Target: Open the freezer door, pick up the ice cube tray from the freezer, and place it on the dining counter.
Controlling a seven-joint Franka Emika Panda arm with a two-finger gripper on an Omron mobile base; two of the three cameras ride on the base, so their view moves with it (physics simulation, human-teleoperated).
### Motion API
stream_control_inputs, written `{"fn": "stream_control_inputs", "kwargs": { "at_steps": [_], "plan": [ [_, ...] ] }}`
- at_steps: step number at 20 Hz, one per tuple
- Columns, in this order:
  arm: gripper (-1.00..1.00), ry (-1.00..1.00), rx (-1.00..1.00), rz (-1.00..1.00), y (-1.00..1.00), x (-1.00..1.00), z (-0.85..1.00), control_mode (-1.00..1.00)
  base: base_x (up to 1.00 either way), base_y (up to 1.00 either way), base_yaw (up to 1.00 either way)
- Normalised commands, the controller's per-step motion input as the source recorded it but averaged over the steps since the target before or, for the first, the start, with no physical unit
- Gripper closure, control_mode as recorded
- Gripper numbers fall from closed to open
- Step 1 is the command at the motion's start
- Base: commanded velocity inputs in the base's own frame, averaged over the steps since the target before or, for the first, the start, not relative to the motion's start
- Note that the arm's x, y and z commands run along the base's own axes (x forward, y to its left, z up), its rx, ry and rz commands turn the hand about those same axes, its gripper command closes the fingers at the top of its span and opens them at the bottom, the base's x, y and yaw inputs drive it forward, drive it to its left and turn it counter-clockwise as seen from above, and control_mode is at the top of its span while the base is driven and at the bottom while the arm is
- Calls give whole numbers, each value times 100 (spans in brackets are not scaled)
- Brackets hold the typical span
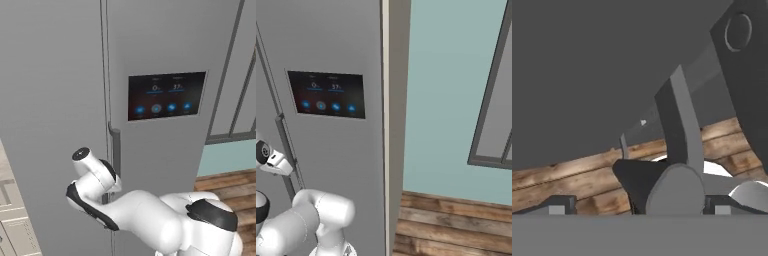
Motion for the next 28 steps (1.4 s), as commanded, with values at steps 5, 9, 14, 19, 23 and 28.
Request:
{"fn": "stream_control_inputs", "kwargs": {
  "at_steps": [5,9,14,19,23,28],
  "plan": [
    [-100,-21,0,17,-12,0,-35,-100,0,0,0],
    [-100,-22,0,19,-2,4,-32,-100,0,0,0],
    [-100,-13,0,14,-13,41,-37,-100,0,0,0],
    [100,-6,-3,5,-6,40,-40,-100,0,0,0],
    [100,0,0,6,17,-23,-29,-100,0,0,0],
    [100,-1,0,24,85,-99,-17,-100,0,0,0]
  ]
}}
